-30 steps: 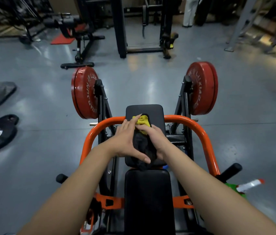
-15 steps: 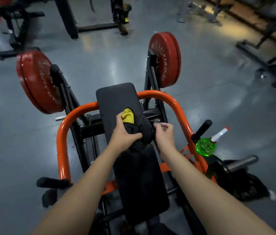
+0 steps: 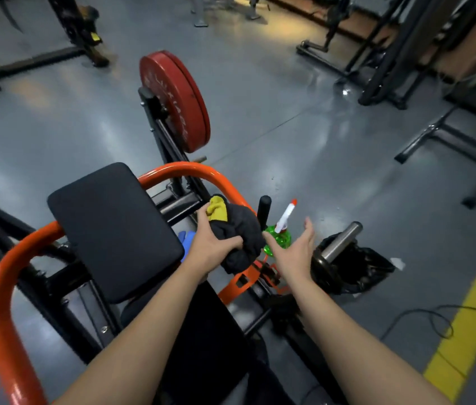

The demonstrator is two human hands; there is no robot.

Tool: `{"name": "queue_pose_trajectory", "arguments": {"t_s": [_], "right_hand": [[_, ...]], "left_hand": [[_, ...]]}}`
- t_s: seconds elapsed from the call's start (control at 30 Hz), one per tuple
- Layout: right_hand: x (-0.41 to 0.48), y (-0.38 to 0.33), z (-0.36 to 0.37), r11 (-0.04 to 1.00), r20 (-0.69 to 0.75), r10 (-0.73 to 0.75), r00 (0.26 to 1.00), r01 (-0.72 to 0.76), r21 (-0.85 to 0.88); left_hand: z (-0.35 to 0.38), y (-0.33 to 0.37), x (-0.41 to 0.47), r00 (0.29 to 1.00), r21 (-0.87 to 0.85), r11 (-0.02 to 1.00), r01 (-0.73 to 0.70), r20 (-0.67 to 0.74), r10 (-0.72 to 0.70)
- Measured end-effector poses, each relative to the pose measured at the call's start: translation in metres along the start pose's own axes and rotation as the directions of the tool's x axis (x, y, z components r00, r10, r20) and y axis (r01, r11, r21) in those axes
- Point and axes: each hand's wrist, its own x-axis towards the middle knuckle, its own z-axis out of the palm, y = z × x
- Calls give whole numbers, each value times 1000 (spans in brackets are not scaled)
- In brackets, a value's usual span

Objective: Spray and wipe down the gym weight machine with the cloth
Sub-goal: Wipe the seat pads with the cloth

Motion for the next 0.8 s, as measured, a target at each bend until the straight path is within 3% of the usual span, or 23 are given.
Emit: {"name": "queue_pose_trajectory", "arguments": {"t_s": [0.13,0.37,0.43,0.53,0.63,0.8], "right_hand": [[35,19,5,998,96,-42,994,46,-47],[41,12,28,991,107,-108,988,116,-64],[27,10,40,960,210,-245,947,267,-82],[9,-3,69,941,457,-291,841,337,-20],[-6,-32,111,969,657,-221,721,239,64],[-22,-85,178,976,829,-184,529,195,92]], "left_hand": [[0,-8,19,1000,96,995,23,2,-24],[-24,-18,39,990,179,974,137,13,-141],[-38,-14,42,985,170,971,169,-12,-169],[-70,-11,41,976,134,969,206,-99,-193],[-111,-12,27,939,99,954,281,-231,-253],[-170,-25,-23,801,-27,920,391,-482,-354]]}}
